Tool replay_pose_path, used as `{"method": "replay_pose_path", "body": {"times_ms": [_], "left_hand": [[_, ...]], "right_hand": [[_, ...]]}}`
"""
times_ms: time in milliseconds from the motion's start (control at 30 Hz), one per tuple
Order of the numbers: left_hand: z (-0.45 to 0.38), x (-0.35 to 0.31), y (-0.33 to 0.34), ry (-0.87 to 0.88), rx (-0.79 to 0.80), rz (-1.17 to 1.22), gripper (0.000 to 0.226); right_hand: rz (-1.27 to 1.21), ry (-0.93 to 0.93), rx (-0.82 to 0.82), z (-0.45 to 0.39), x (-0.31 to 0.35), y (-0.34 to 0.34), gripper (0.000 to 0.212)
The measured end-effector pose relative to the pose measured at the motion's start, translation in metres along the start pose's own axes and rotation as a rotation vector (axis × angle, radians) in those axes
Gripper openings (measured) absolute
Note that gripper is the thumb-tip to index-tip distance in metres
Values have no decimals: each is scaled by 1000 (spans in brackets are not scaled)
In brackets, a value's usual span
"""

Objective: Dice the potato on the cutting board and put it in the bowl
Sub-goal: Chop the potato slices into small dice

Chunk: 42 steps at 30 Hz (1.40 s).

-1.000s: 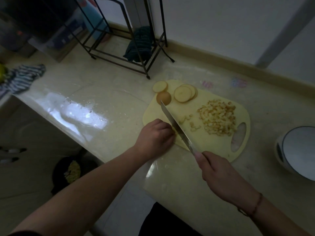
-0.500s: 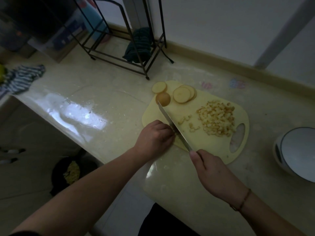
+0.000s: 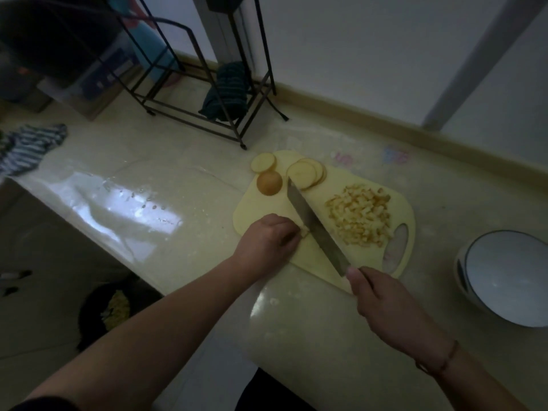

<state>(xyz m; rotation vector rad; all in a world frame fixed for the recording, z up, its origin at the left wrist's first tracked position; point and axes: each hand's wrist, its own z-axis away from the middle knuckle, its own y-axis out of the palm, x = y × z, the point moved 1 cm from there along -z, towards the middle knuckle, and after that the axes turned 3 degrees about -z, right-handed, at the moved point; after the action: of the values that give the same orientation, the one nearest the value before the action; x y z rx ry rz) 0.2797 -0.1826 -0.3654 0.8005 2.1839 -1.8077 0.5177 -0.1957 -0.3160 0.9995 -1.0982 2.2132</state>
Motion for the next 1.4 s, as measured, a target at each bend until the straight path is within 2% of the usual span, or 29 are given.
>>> {"method": "replay_pose_path", "body": {"times_ms": [67, 167, 333, 467, 600, 667, 700, 767, 867, 933, 1133, 1400], "left_hand": [[-12, -5, 6, 4, -12, -4, 26], [-26, -12, 18, 4, -38, -3, 9], [-31, -13, 22, 5, -28, 23, 10], [-19, -3, 5, 38, -44, 55, 26], [-3, 2, -14, -122, -298, 127, 22], [-3, -8, -24, -60, -370, 123, 20], [-6, -14, -29, 31, -353, 95, 20], [-16, -22, -32, 205, -211, 41, 18], [-30, -28, -31, 287, 65, -39, 22], [-33, -30, -28, 316, 142, -51, 25], [-39, -30, -23, 375, 223, -37, 34], [-47, -29, -17, 365, 277, 3, 40]], "right_hand": [[-54, 45, 5, 2, -6, -13, 54], [-146, 87, 15, 3, -10, -20, 53], [-192, 110, 49, 4, -10, -23, 53], [-5, -18, -11, 17, -2, -26, 54], [354, -59, -77, 26, 1, -24, 44], [521, -74, -99, 28, 1, -22, 37], [583, -93, -117, 29, 0, -21, 36], [667, -129, -153, 30, -3, -18, 39], [706, -157, -185, 31, -8, -15, 44], [709, -170, -209, 31, -9, -16, 46], [754, -160, -270, 34, -10, -12, 76], [771, -155, -299, 33, -5, -12, 79]]}}
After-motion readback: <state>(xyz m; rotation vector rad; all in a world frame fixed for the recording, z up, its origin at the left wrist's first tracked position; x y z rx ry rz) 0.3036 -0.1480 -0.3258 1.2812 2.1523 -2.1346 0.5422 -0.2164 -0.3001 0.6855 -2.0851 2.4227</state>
